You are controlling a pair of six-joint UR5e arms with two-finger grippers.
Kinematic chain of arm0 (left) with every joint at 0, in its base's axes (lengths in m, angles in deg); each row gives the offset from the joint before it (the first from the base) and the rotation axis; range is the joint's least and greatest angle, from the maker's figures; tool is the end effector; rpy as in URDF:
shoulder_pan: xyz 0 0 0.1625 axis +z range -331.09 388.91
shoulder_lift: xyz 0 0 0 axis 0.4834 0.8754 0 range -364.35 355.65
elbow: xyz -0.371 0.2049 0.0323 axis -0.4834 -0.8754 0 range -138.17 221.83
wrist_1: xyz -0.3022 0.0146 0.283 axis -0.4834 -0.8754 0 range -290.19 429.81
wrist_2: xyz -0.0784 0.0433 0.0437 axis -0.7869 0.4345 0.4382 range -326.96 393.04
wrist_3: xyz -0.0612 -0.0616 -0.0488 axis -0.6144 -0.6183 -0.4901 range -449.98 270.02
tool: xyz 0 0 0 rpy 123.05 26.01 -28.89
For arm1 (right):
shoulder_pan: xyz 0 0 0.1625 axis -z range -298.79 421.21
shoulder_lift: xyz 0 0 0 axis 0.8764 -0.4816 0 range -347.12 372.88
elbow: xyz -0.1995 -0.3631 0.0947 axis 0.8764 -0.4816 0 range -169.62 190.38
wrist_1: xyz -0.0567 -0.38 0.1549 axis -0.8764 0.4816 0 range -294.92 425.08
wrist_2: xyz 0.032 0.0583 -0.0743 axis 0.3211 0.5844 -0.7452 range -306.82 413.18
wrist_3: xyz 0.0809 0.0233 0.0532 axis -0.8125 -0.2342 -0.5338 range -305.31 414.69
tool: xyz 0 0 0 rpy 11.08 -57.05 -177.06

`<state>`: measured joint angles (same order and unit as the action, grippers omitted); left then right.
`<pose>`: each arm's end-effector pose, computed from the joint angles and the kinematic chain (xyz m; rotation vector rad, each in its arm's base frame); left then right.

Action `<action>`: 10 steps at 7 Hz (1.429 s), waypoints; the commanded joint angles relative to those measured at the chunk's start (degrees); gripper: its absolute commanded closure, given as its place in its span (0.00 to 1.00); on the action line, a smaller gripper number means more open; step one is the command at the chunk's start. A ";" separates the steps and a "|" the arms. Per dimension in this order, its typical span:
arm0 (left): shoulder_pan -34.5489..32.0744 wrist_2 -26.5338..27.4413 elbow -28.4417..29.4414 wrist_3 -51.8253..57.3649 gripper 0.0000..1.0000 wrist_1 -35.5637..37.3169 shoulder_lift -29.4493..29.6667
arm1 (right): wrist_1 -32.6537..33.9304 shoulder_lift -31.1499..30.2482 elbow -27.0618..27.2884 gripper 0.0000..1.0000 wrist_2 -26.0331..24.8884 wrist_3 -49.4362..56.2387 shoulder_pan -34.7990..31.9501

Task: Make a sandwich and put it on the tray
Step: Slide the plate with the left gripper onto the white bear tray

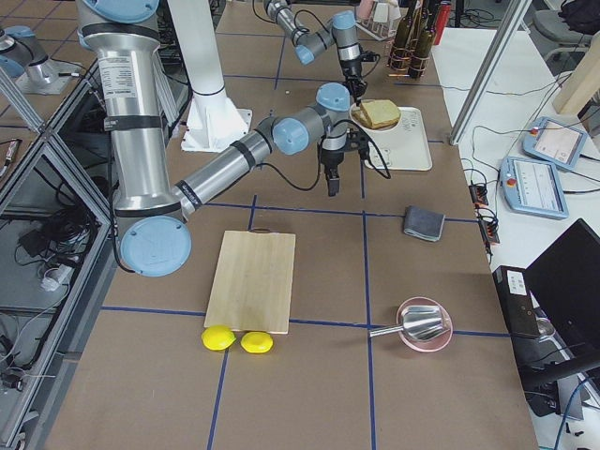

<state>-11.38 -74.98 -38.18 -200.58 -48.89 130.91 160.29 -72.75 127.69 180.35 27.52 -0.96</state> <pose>0.5066 -0.5638 0.1872 -0.0901 1.1699 -0.7673 -0.1644 -0.4682 0.4069 0.1010 -0.7709 -0.1608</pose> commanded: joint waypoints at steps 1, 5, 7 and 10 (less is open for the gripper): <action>-1.81 0.09 7.81 -1.62 1.00 0.40 3.77 | -0.29 -4.08 -6.20 0.00 4.31 18.14 -11.17; -1.29 0.18 17.68 -5.93 1.00 -7.67 5.18 | -0.64 -6.03 -7.81 0.00 3.88 16.80 -13.94; -1.11 1.59 19.45 -8.66 0.96 -9.18 6.06 | -0.64 -6.47 -7.89 0.00 4.05 16.45 -14.03; -0.50 1.68 8.52 0.25 0.00 -9.27 -1.71 | -0.64 -6.47 -8.07 0.00 4.14 16.45 -14.38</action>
<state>-12.17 -73.34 -23.95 -205.13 -58.17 133.40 159.65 -79.18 119.68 184.42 44.04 -15.17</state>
